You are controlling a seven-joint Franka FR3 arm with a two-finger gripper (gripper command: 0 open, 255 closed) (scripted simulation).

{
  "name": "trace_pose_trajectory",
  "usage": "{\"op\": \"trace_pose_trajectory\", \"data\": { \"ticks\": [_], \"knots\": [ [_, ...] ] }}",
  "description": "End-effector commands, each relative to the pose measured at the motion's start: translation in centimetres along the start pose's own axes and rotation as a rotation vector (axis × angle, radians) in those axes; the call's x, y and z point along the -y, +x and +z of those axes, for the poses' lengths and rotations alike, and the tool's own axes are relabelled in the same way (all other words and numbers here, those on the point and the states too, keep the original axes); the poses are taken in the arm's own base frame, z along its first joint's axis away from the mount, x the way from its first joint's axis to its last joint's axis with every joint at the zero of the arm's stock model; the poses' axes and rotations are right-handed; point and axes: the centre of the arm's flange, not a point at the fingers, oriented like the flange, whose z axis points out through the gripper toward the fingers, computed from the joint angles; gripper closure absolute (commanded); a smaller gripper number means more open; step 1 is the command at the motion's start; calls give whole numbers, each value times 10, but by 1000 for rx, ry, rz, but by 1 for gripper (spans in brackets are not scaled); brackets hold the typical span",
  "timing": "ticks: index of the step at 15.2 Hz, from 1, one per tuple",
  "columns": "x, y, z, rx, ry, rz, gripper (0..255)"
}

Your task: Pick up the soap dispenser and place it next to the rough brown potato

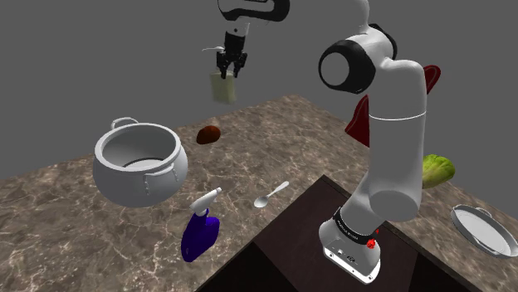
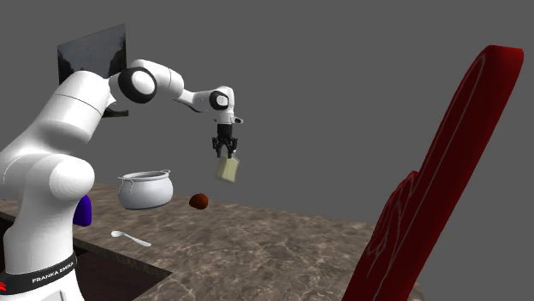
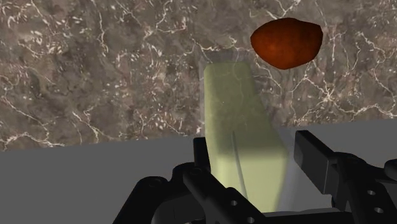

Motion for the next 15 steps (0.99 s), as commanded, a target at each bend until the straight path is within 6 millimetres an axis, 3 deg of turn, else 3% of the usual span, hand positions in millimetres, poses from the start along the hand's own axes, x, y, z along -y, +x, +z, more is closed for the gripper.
{"op": "trace_pose_trajectory", "data": {
  "ticks": [1,3,15],
  "knots": [
    [21,12,-1,-1,0,1,255],
    [43,23,-1,-1,0,1,255],
    [41,24,63,-1,0,1,255]
  ]
}}
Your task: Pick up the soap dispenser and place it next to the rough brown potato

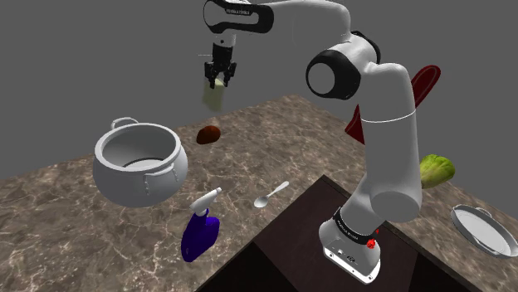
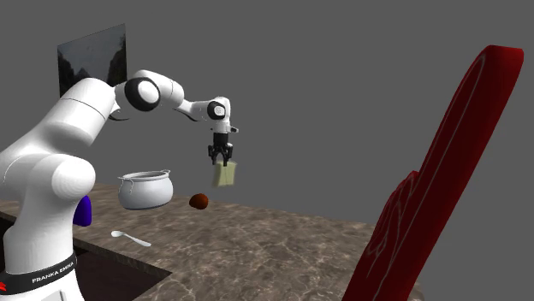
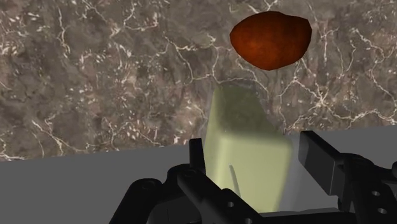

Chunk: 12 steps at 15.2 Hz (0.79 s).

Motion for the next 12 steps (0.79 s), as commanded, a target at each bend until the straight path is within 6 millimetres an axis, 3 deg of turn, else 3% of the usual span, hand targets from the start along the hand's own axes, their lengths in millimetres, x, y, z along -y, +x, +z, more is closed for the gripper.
{"op": "trace_pose_trajectory", "data": {
  "ticks": [1,12],
  "knots": [
    [4,6,22,-35,-3,-6,255],
    [2,8,80,-35,-3,-6,255]
  ]
}}
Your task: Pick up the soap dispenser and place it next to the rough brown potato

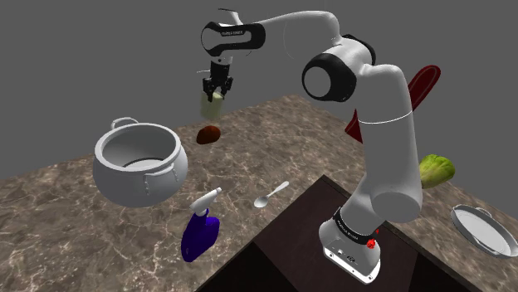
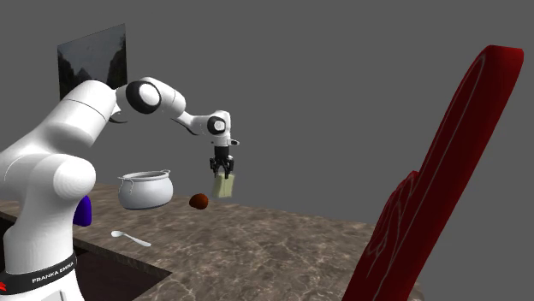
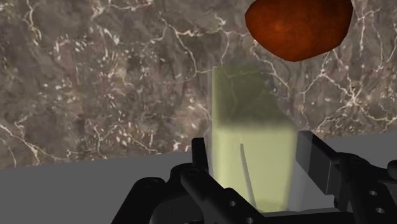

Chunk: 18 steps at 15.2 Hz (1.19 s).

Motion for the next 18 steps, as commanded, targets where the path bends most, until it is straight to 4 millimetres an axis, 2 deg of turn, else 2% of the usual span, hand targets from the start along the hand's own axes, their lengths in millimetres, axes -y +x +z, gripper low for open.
{"op": "trace_pose_trajectory", "data": {
  "ticks": [1,2,9,10,15,18],
  "knots": [
    [5,-1,18,4,2,-7,255],
    [5,-1,24,4,2,-7,255],
    [5,-1,24,4,2,-7,255],
    [5,-1,24,4,2,-7,0],
    [5,-1,24,4,2,-7,0],
    [4,0,-16,4,2,-7,0]
  ]
}}
